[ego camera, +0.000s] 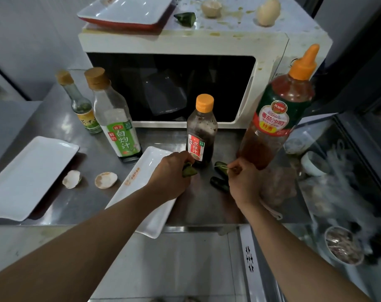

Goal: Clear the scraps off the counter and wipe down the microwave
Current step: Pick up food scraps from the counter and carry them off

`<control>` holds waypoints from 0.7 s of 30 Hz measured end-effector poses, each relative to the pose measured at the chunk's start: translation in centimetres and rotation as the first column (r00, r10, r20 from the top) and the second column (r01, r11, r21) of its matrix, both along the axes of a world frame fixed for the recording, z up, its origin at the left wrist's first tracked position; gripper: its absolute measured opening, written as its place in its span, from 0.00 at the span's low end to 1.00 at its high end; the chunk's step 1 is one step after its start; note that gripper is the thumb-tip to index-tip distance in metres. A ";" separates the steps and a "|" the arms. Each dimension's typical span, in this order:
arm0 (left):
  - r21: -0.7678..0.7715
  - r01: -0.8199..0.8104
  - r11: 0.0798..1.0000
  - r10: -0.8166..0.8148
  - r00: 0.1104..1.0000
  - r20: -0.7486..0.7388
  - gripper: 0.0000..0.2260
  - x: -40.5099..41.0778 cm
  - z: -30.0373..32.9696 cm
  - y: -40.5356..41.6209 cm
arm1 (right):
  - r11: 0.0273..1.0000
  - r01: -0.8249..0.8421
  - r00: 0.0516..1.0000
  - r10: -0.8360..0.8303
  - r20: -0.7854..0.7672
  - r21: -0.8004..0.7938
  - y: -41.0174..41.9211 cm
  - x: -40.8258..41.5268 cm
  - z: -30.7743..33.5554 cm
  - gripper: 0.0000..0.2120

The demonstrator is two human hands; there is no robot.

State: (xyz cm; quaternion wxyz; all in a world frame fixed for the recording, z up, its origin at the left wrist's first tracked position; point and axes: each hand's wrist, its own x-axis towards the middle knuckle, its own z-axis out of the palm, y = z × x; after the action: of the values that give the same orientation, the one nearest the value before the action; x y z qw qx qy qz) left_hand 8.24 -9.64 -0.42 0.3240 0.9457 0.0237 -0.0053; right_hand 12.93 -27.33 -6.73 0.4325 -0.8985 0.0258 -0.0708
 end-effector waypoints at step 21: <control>-0.041 0.017 0.999 -0.017 1.000 -0.005 0.12 0.0 -1.5 2.1 | 0.969 -0.121 0.977 0.078 -0.199 -0.215 1.1 1.5 1.1 0.23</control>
State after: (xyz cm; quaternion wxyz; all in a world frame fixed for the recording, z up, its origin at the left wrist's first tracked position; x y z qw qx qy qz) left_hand 8.25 -7.54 -1.89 0.3434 0.9390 0.0164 -0.0111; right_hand 14.39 -26.19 -5.64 0.3259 -0.9447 0.0131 0.0344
